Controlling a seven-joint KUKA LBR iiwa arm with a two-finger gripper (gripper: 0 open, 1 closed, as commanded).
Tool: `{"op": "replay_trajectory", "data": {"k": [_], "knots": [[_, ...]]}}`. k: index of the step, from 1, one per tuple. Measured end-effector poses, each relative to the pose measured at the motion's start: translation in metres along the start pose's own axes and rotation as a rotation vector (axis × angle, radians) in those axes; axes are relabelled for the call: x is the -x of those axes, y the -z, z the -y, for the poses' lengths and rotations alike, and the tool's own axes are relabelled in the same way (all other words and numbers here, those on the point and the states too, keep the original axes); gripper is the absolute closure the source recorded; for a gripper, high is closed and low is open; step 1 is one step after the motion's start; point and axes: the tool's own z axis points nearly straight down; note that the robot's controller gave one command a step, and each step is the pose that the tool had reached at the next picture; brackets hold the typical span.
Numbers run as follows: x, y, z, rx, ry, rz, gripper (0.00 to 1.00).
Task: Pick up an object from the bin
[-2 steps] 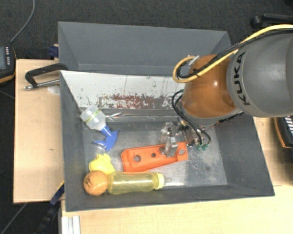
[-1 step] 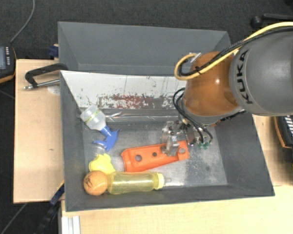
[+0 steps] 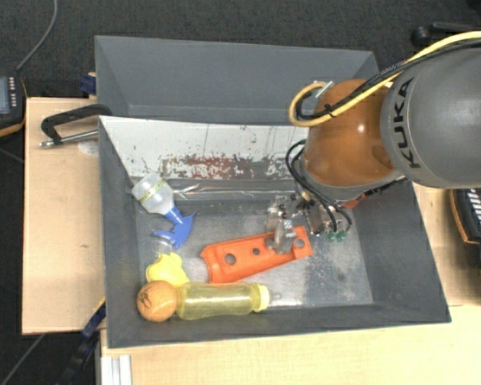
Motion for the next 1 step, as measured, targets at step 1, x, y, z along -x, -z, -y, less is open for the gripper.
{"op": "replay_trajectory", "data": {"k": [1], "knots": [[0.0007, 0.0145, -0.0003, 0.000, 0.000, 0.002, 1.00]]}}
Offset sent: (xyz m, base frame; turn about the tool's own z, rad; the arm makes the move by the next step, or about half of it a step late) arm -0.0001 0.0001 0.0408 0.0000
